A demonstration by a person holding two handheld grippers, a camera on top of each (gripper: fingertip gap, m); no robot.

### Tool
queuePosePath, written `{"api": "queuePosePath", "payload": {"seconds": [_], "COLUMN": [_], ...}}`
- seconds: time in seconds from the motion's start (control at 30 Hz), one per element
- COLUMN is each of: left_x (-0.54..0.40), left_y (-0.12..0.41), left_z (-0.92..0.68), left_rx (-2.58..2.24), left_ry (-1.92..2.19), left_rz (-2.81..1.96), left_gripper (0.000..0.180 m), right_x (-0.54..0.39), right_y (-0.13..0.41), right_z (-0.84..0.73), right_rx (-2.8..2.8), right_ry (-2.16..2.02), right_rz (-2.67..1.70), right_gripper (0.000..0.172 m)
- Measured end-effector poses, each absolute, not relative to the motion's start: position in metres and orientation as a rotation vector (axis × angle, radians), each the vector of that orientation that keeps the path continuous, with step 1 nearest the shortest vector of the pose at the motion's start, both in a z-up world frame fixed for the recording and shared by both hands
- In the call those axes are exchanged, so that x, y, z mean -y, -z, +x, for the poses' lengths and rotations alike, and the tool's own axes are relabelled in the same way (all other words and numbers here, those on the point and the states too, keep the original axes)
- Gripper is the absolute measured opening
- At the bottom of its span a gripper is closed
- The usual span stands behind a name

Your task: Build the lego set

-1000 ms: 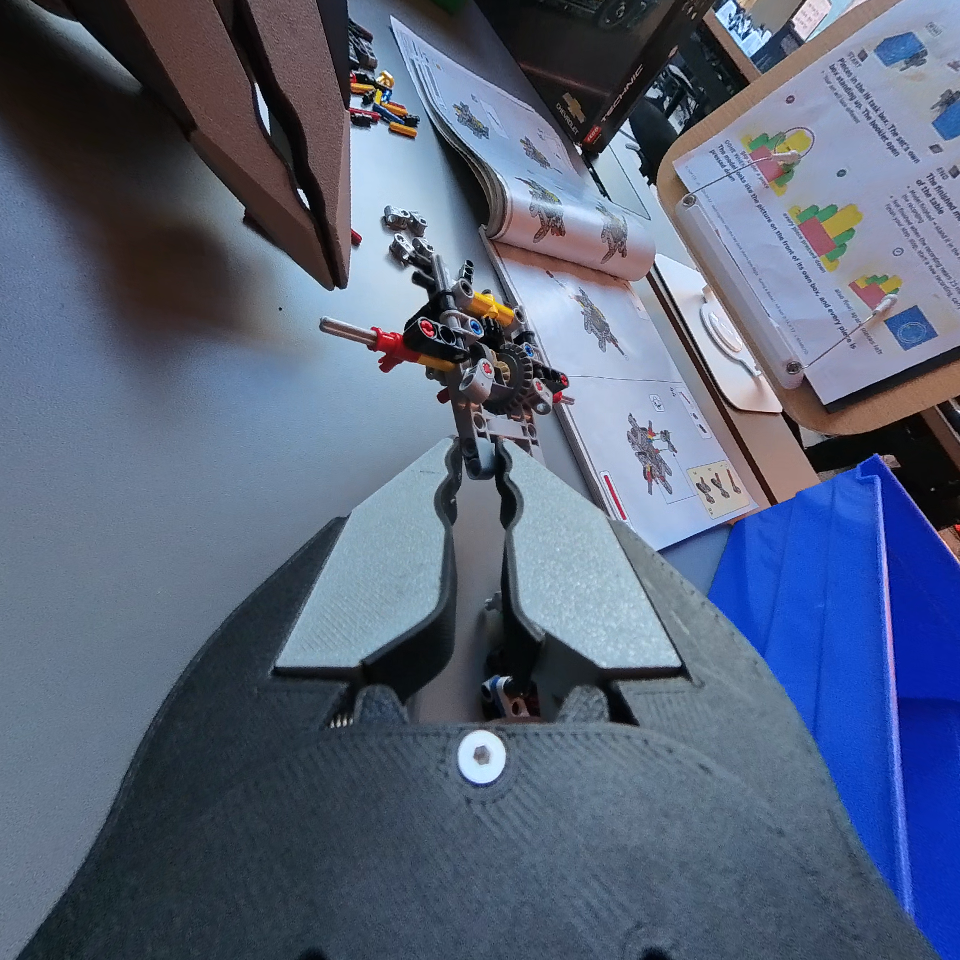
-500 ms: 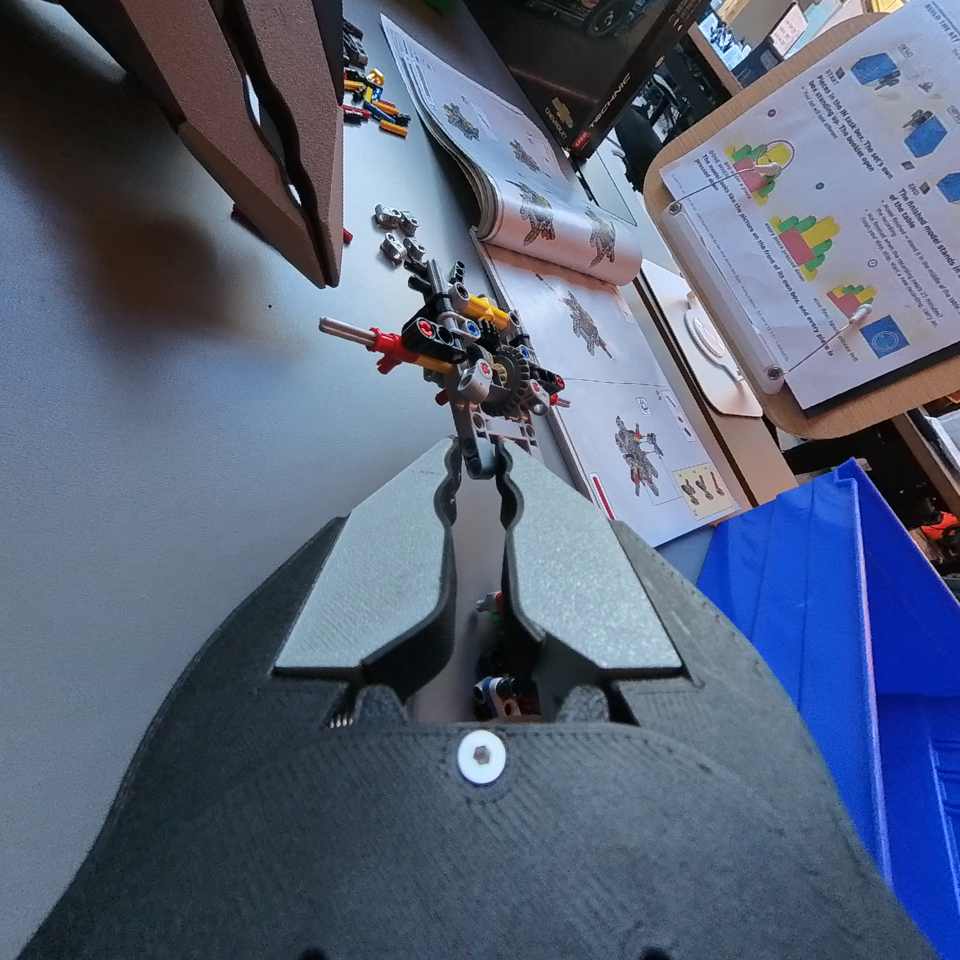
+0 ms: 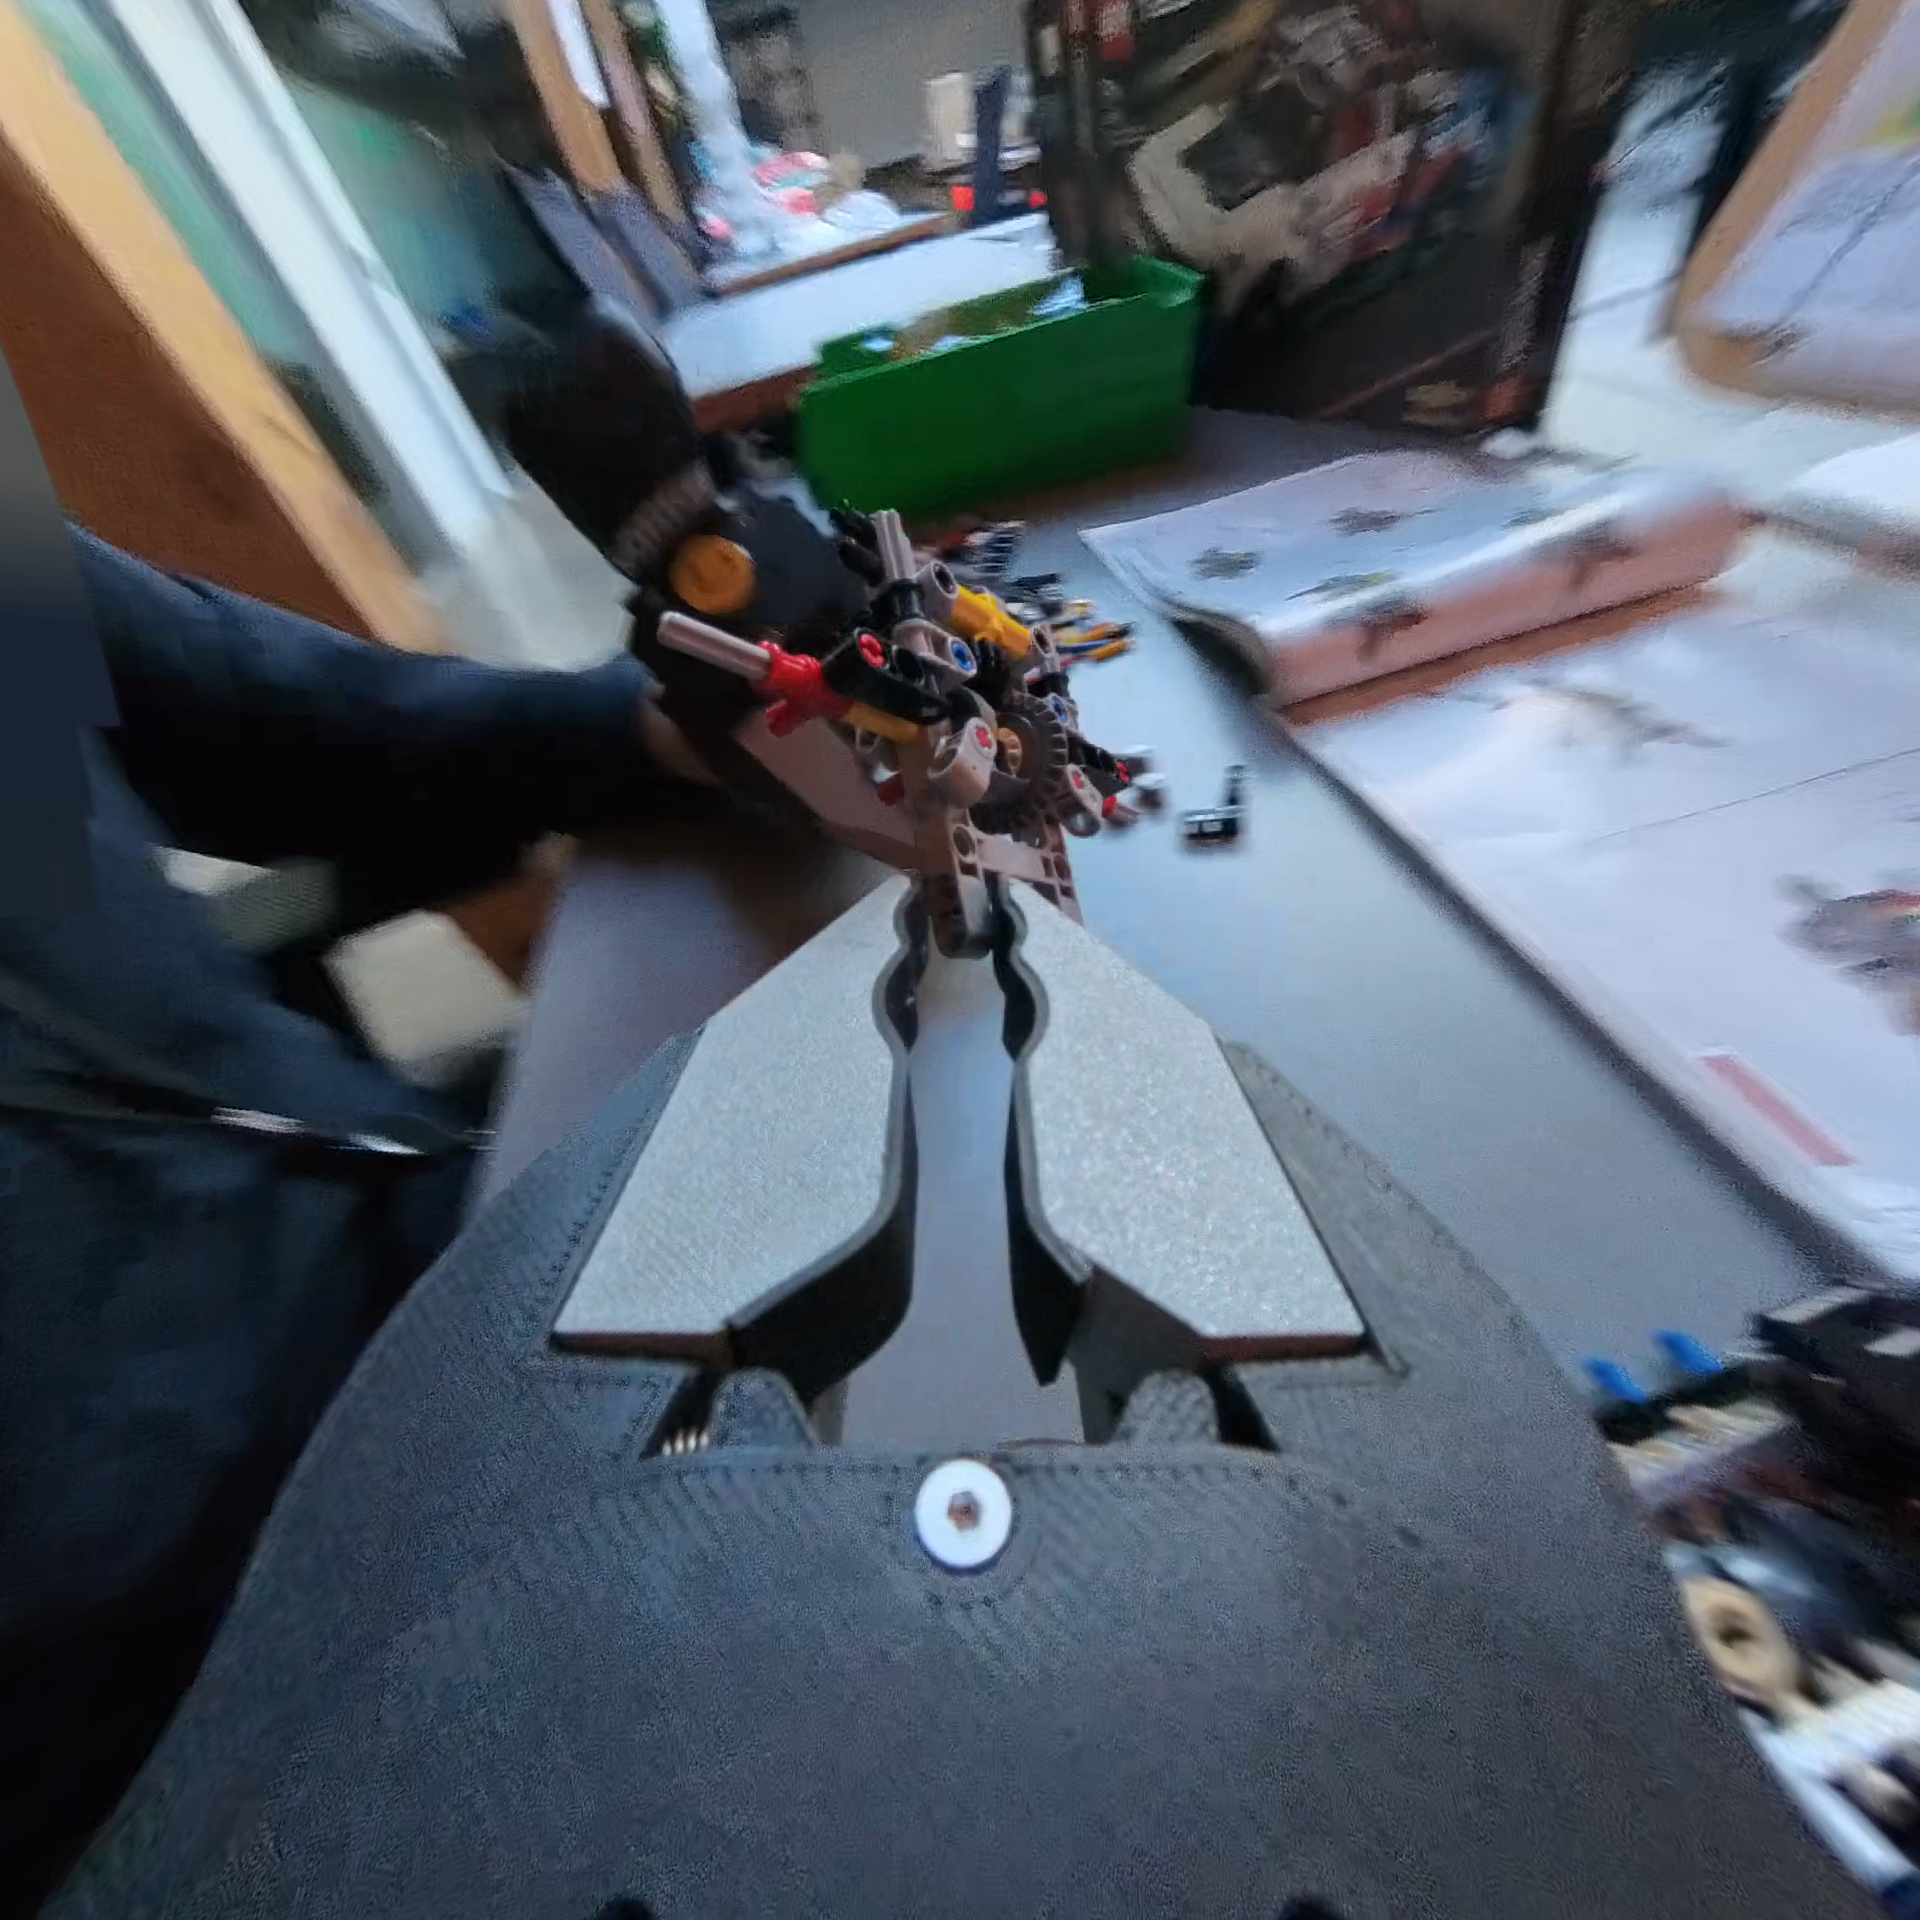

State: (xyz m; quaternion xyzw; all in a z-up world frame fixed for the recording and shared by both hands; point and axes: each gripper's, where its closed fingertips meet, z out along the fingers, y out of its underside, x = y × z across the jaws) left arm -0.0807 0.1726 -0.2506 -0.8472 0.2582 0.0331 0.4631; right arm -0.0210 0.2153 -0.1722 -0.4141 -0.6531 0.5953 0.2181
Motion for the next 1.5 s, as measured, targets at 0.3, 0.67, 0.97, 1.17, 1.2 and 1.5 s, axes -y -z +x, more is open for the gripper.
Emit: {"api": "queuePosePath", "payload": {"seconds": [0.3, 0.67, 0.97, 1.17, 1.2, 1.5], "left_x": [-0.172, -0.172, -0.171, -0.171, -0.171, -0.172], "left_y": [0.251, 0.254, 0.254, 0.255, 0.254, 0.254], "left_z": [-0.081, -0.08, -0.08, -0.081, -0.081, -0.081], "left_rx": [-0.641, -0.654, -0.66, -0.66, -0.659, -0.658], "left_ry": [-0.088, -0.081, -0.086, -0.089, -0.089, -0.091], "left_rz": [-2.086, -2.097, -2.098, -2.098, -2.097, -2.096], "left_gripper": [0.0, 0.0, 0.0, 0.0, 0.0, 0.0], "right_x": [-0.19, -0.185, -0.192, -0.198, -0.2, -0.218], "right_y": [0.184, 0.218, 0.238, 0.237, 0.236, 0.204], "right_z": [0.009, 0.002, 0.0, -0.003, -0.004, -0.014], "right_rx": [2.069, 2.007, 2.034, 2.037, 2.034, 2.036], "right_ry": [-2.106, -2.112, -1.988, -1.94, -1.926, -1.541], "right_rz": [-1.738, -2.13, -2.172, -2.097, -2.075, -1.662], "right_gripper": [0.008, 0.009, 0.007, 0.006, 0.006, 0.004]}}
